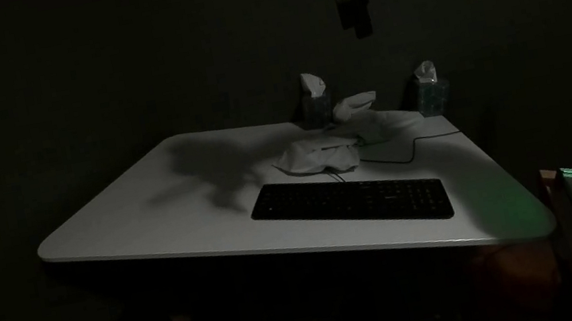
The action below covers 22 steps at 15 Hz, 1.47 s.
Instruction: Push the black chair inwards towards the table
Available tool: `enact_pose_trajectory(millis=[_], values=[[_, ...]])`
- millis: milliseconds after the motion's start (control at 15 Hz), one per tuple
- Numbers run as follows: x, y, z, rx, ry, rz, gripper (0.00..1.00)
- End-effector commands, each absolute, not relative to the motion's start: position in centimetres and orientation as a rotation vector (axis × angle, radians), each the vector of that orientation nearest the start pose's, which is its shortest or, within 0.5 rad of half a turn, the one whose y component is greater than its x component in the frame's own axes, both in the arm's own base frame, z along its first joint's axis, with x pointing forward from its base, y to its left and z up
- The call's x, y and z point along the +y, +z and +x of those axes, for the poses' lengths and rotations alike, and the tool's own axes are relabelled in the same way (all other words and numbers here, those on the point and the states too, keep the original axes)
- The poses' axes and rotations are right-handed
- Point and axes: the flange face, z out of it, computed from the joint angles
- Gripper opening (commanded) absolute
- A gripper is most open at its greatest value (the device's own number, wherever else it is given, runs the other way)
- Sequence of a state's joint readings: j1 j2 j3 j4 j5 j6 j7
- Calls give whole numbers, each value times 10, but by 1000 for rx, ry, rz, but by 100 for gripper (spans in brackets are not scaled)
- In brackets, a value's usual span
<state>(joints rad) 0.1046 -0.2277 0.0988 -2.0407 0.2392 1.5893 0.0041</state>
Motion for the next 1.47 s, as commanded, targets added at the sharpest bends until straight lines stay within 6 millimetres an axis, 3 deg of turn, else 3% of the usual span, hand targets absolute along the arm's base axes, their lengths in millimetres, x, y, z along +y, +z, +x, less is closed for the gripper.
enact_pose_trajectory(millis=[0, 200, 267, 400, 667, 933, 1133, 1400], values=[[176, 516, 452, -213, 298, -2960, 100], [225, 515, 449, -259, 136, -3037, 100], [202, 515, 450, -252, 211, -2992, 100], [214, 514, 447, -272, 200, -2998, 100], [201, 515, 453, -244, 197, -2995, 100], [202, 515, 452, -245, 197, -2995, 100], [240, 508, 469, -325, 238, -3013, 100], [318, 500, 488, -484, 217, -2987, 100]])
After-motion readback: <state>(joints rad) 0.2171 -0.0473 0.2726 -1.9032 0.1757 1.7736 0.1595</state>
